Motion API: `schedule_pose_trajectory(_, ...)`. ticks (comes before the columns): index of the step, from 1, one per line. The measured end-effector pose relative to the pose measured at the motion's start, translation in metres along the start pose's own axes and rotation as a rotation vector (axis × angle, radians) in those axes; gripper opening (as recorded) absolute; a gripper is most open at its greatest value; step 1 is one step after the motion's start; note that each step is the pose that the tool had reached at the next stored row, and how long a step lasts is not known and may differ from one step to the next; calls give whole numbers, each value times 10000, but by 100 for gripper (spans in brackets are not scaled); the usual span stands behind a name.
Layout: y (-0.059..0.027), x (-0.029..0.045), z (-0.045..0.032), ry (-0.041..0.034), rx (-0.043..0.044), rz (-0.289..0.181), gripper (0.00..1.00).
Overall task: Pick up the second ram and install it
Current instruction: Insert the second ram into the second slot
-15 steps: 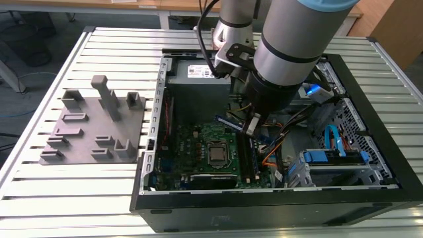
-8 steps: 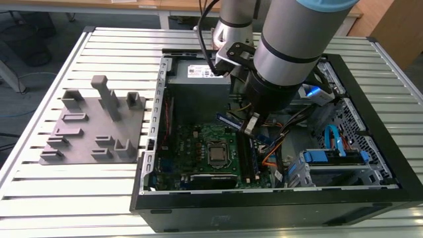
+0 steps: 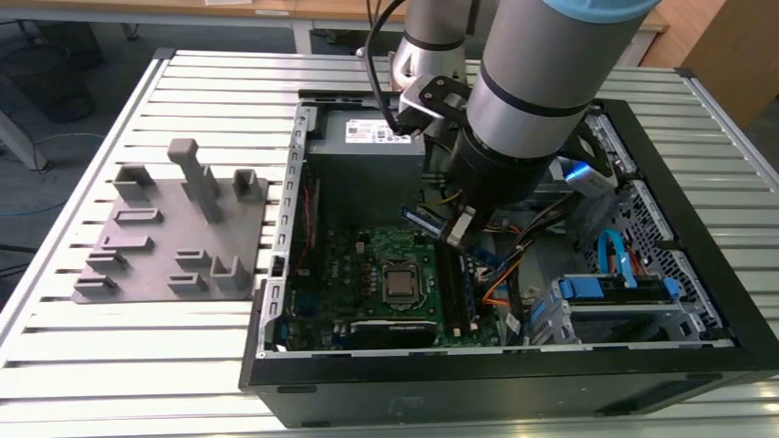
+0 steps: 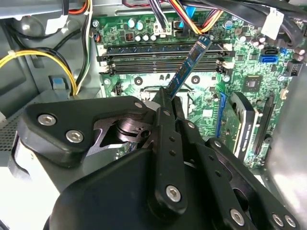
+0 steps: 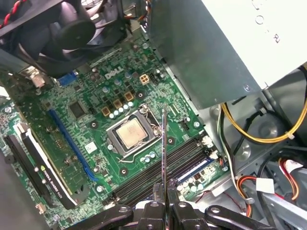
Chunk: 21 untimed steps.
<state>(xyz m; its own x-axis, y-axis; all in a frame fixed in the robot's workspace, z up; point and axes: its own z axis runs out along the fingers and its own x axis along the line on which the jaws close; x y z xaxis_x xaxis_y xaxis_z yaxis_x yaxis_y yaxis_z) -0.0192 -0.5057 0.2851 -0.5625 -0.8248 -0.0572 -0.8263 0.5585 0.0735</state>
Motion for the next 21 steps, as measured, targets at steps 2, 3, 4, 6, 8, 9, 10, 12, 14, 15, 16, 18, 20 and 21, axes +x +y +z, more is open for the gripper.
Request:
schedule_pose_trajectory(2, 0, 0, 1, -10, 8, 135, 14)
schedule_pose_trajectory(3, 0, 0, 1, -16, 12, 209, 14)
schedule_pose_trajectory(4, 0, 0, 1, -20, 16, 278, 14)
schedule_pose_trajectory(6, 0, 0, 2, -30, 24, 414, 14)
schedule_pose_trajectory(8, 0, 0, 2, -41, 32, 559, 14)
schedule_pose_trajectory(9, 0, 0, 3, -47, 36, 635, 14)
schedule_pose_trajectory(10, 0, 0, 3, -52, 41, 705, 14)
schedule_pose_trajectory(12, 0, 0, 3, -62, 49, 852, 14)
schedule_pose_trajectory(14, 0, 0, 4, -73, 57, 992, 14)
schedule_pose_trajectory(15, 0, 0, 4, -78, 61, 1060, 14)
schedule_pose_trajectory(16, 0, 0, 4, -84, 65, 1138, 14)
schedule_pose_trajectory(18, 0, 0, 5, -94, 73, 1278, 14)
schedule_pose_trajectory(20, 0, 0, 5, -103, 81, 1417, 14)
schedule_pose_trajectory(21, 0, 0, 6, -109, 85, 1486, 14)
